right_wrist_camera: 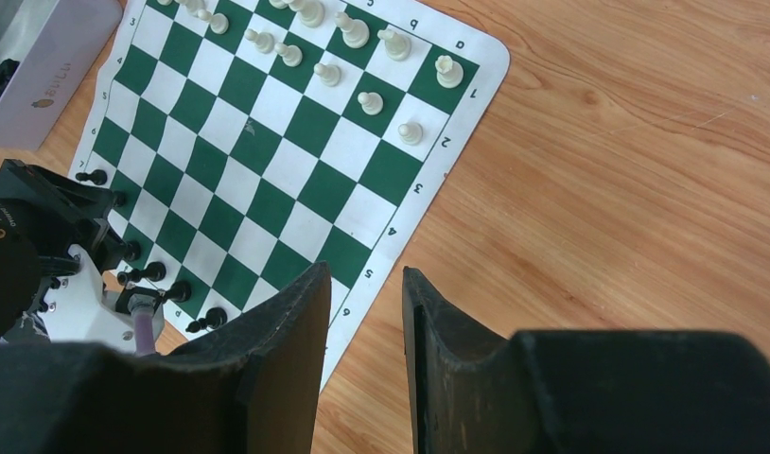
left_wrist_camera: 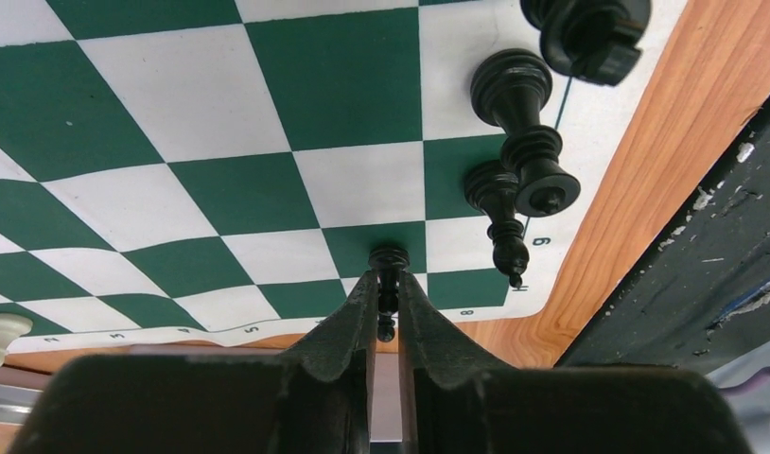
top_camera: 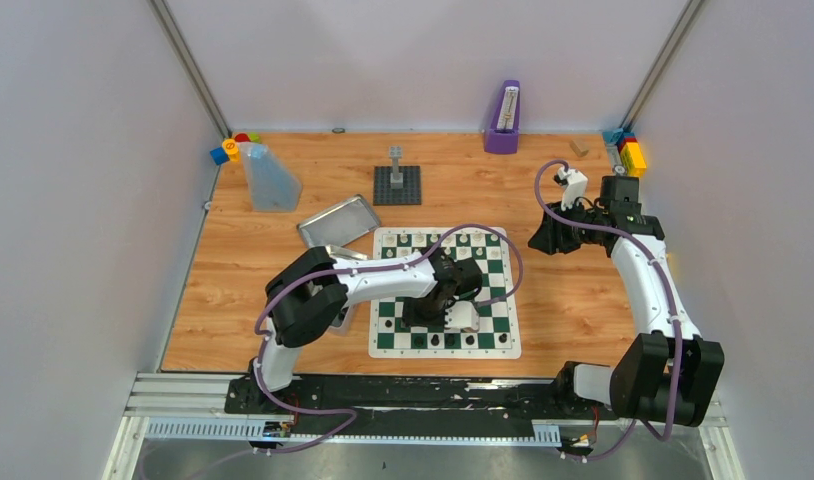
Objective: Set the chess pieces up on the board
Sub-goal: Place the chess piece on the chessboard.
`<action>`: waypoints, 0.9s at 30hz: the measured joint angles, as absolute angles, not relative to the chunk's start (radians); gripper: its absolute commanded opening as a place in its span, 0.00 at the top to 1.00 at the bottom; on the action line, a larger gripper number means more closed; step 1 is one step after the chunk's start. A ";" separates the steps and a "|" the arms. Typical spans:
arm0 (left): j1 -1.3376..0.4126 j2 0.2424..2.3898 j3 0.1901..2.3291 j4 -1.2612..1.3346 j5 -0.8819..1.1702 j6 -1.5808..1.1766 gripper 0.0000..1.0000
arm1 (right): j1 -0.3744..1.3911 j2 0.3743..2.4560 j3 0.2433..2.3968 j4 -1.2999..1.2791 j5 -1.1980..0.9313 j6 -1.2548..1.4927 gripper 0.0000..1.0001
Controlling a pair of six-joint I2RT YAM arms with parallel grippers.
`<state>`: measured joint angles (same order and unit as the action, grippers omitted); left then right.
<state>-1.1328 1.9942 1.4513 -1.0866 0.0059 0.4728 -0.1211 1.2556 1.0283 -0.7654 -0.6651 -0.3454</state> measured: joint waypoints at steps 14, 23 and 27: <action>-1.133 2.003 1.451 -1.068 -0.035 0.458 0.61 | -0.121 1.256 1.028 -0.765 -0.669 -0.347 0.65; -1.133 1.869 1.432 -1.052 -0.072 0.458 0.51 | -0.121 1.256 1.028 -0.765 -0.675 -0.349 0.65; -1.125 1.695 1.362 -1.026 -0.116 0.463 0.40 | -0.121 1.256 1.028 -0.765 -0.675 -0.349 0.65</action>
